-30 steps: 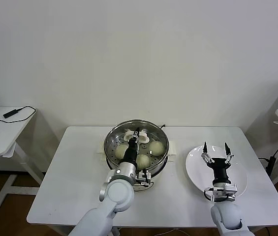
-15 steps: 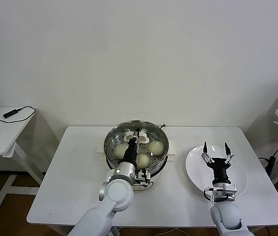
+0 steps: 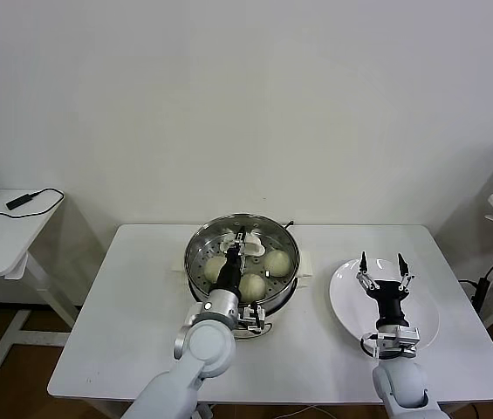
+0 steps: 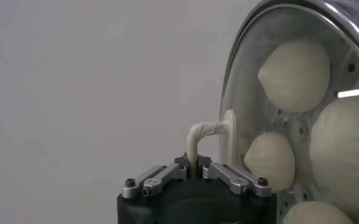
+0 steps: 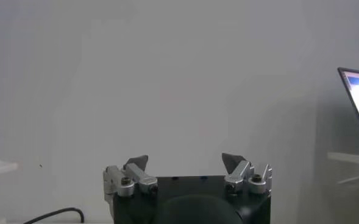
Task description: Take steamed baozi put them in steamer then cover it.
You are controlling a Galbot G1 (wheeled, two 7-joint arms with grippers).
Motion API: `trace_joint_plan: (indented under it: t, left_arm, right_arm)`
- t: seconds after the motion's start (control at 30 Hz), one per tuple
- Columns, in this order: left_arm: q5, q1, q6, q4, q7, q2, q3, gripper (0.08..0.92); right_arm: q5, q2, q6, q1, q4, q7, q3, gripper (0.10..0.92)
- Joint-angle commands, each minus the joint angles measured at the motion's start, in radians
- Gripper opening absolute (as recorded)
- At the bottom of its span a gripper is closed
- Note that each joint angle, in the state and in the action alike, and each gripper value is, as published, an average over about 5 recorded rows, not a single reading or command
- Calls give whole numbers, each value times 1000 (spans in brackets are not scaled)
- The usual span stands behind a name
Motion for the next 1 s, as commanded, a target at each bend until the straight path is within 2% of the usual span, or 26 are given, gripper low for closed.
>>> trace_joint_plan:
  t: [0.03,0.23,0.53,0.63,0.73,0.87,1.0]
  left_arm:
    - [-6,15,-2,-44,0,3,-1,323]
    - [-46,59,7,-149,8,35,-5,496]
    - [-156,164,12,-343,24,128,-56,752]
    - [-224,199,12,-407,33,161,-93,807]
    - [-310,228,12,-453,30,187,-153,821]
    - [-617,236,-8,-450,-87,181,-271,823]
    - [-998,234,-90,-365,-217,155,-426,823]
  right_arm:
    - [-1,1,0,0,2,0,-2,823]
    - [-3,2,-1,3,3,1,-5,823]
    - [-1,-3,1,9,4,3,-2,823]
    - [1,-7,4,10,-1,1,0,823]
    - [23,-17,2,9,-1,-7,0,823]
    - [82,-35,-21,-3,15,-18,-4,823]
    - [138,-49,-65,-30,49,-31,-2,823]
